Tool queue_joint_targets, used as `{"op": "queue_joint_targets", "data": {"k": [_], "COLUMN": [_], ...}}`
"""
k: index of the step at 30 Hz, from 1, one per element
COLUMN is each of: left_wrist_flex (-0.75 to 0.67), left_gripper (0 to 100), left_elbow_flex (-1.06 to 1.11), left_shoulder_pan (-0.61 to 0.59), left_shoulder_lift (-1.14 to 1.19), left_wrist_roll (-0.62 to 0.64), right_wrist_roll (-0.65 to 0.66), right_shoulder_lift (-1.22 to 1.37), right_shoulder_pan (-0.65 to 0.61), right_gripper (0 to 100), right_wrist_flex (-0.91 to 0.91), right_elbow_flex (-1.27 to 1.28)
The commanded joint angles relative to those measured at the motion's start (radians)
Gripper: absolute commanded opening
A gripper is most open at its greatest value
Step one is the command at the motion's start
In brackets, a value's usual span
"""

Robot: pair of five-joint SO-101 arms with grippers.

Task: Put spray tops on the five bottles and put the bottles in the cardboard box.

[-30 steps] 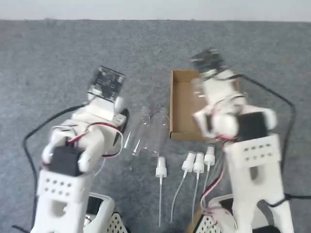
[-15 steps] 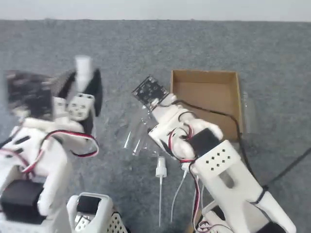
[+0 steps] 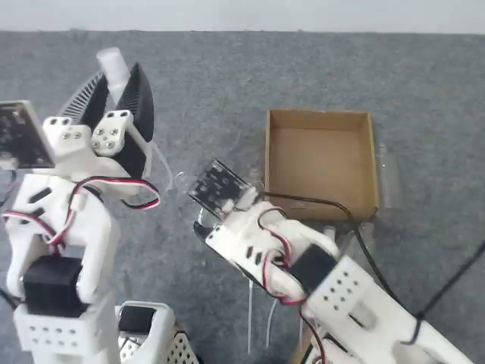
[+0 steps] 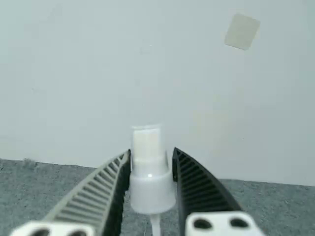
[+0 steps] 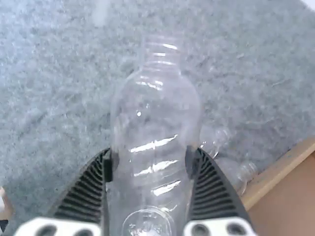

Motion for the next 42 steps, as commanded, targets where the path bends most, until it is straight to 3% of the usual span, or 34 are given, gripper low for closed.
{"op": "queue_joint_targets", "data": {"k": [1, 17, 22, 30, 36, 42], "left_wrist_flex": [-0.092, -0.181, -0.172, 0.063, 0.106, 0.018], "left_gripper": [4, 3, 3, 3, 4, 4], "left_elbow_flex": [0.022, 0.136, 0.216, 0.206, 0.242, 0.349], "left_shoulder_pan": [-0.005, 0.006, 0.080, 0.123, 0.129, 0.130], "left_shoulder_lift": [-0.018, -0.018, -0.028, -0.055, -0.149, -0.160], "left_wrist_roll": [0.015, 0.072, 0.071, 0.068, 0.066, 0.029], "right_wrist_roll": [-0.015, -0.015, -0.015, -0.015, -0.017, -0.107], "right_shoulder_lift": [-0.119, -0.160, -0.163, -0.165, -0.163, -0.162], "right_shoulder_pan": [-0.010, -0.012, -0.008, -0.039, 0.007, 0.022], "right_gripper": [0.6, 0.6, 0.6, 0.9, 0.6, 0.6], "right_wrist_flex": [-0.030, -0.030, -0.030, 0.039, -0.143, -0.286], "right_elbow_flex": [0.017, 0.046, 0.046, 0.044, 0.048, 0.071]}}
